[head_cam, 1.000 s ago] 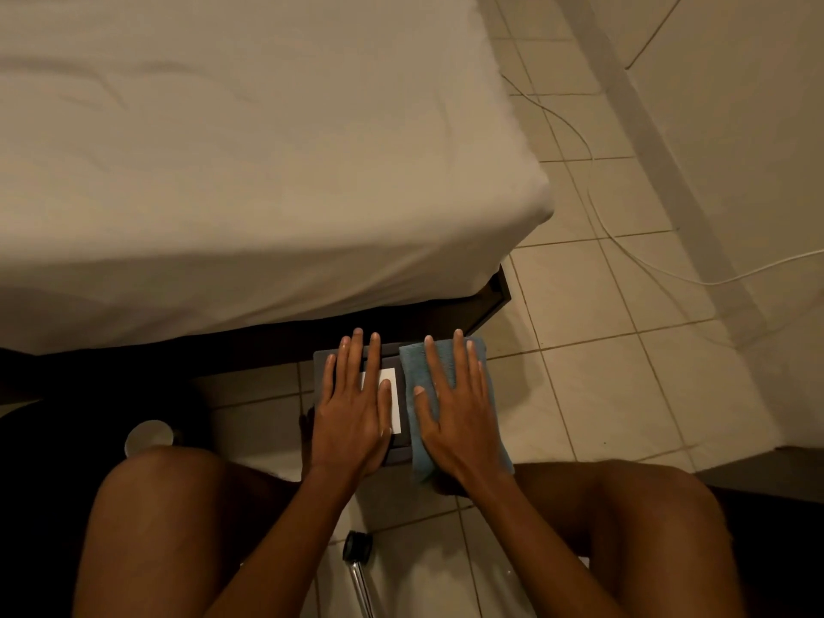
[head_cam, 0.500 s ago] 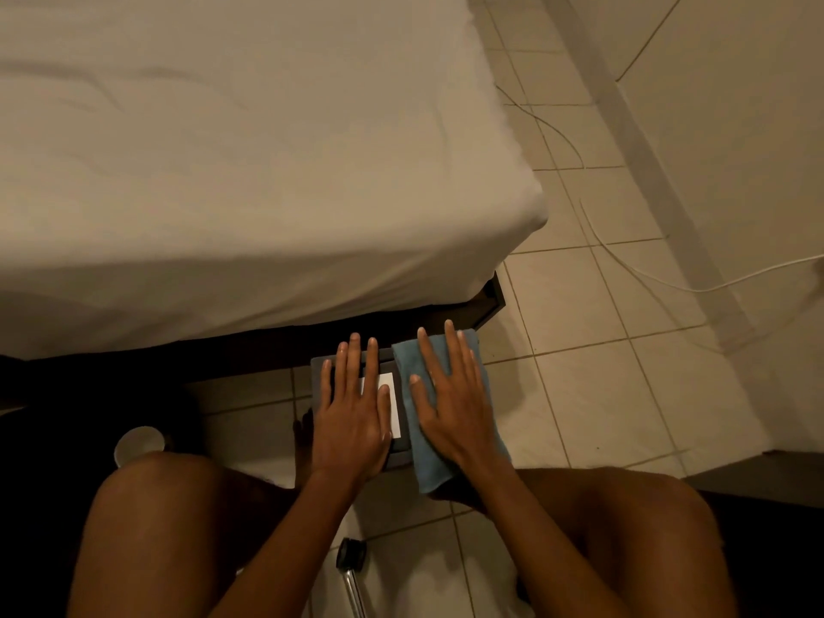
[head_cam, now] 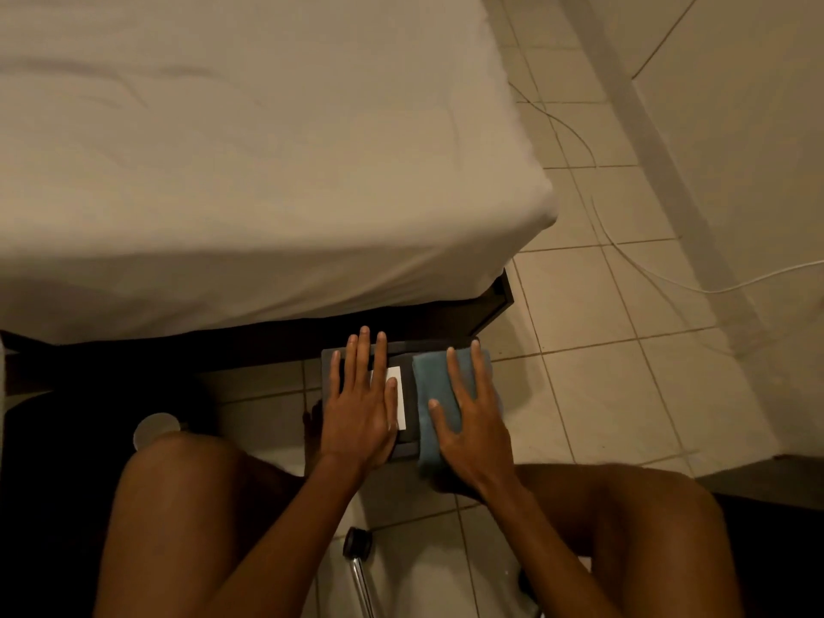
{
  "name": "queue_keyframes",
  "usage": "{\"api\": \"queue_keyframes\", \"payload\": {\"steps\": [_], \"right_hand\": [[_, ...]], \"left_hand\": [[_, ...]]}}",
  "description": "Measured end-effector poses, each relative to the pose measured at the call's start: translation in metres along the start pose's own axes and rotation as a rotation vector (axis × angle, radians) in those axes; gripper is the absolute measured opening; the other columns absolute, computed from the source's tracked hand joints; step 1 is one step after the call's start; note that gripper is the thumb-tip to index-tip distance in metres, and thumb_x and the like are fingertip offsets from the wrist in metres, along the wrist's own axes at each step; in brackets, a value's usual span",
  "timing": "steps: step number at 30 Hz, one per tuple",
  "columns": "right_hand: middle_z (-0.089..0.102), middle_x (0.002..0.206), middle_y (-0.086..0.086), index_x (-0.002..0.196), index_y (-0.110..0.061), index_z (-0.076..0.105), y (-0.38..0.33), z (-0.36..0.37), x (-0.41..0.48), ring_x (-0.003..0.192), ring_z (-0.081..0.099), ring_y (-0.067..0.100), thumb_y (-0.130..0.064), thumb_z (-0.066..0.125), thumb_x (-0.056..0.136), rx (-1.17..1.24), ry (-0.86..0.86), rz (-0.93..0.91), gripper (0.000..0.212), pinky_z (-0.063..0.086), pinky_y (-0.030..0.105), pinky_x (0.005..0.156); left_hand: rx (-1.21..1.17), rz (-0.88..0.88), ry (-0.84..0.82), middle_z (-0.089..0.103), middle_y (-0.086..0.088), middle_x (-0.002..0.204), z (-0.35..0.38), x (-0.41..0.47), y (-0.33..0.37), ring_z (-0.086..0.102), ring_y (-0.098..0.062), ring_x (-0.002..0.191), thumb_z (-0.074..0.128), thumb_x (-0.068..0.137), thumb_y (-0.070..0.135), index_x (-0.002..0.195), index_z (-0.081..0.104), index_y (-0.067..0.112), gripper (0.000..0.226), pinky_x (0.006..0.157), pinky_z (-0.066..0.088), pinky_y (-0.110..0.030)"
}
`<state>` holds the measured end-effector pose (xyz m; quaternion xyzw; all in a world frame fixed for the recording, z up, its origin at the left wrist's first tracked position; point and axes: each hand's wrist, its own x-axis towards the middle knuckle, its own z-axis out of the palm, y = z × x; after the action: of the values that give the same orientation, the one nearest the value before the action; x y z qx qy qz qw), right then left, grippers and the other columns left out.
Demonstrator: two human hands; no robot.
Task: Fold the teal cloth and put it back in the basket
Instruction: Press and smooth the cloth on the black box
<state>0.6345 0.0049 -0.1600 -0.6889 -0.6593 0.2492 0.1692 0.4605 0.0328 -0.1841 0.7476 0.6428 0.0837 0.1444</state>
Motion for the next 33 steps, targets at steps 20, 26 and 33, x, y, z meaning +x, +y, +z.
{"api": "queue_keyframes", "payload": {"steps": [20,26,33], "right_hand": [[-0.001,0.168,0.004,0.159,-0.022,0.003,-0.003,0.014,-0.007,0.154,-0.001,0.017,-0.052,0.029,0.101,-0.164,0.022,-0.015,0.071,0.01,0.04,0.124],[-0.009,0.168,0.001,0.159,-0.026,-0.001,-0.002,0.0,0.032,0.153,-0.012,0.014,-0.057,0.016,0.1,-0.196,0.01,0.001,0.069,0.005,0.043,0.126],[-0.02,0.165,0.002,0.157,-0.029,-0.012,-0.008,0.014,0.027,0.153,-0.017,0.019,-0.064,0.011,0.096,-0.246,0.006,0.077,0.074,0.001,0.047,0.125]], "left_hand": [[-0.028,-0.002,-0.011,-0.007,-0.008,0.166,-0.004,-0.003,0.002,-0.008,-0.02,0.153,0.018,0.104,0.04,0.157,-0.003,0.015,0.062,0.124,0.007,-0.046],[-0.012,-0.003,-0.002,-0.006,-0.008,0.166,-0.005,-0.002,0.005,-0.007,-0.021,0.153,0.015,0.104,0.04,0.157,-0.003,0.015,0.061,0.125,0.005,-0.044],[-0.041,-0.012,0.002,-0.004,-0.007,0.166,-0.003,-0.002,0.003,-0.005,-0.02,0.154,0.019,0.104,0.041,0.158,-0.001,0.016,0.063,0.123,0.006,-0.045]]}}
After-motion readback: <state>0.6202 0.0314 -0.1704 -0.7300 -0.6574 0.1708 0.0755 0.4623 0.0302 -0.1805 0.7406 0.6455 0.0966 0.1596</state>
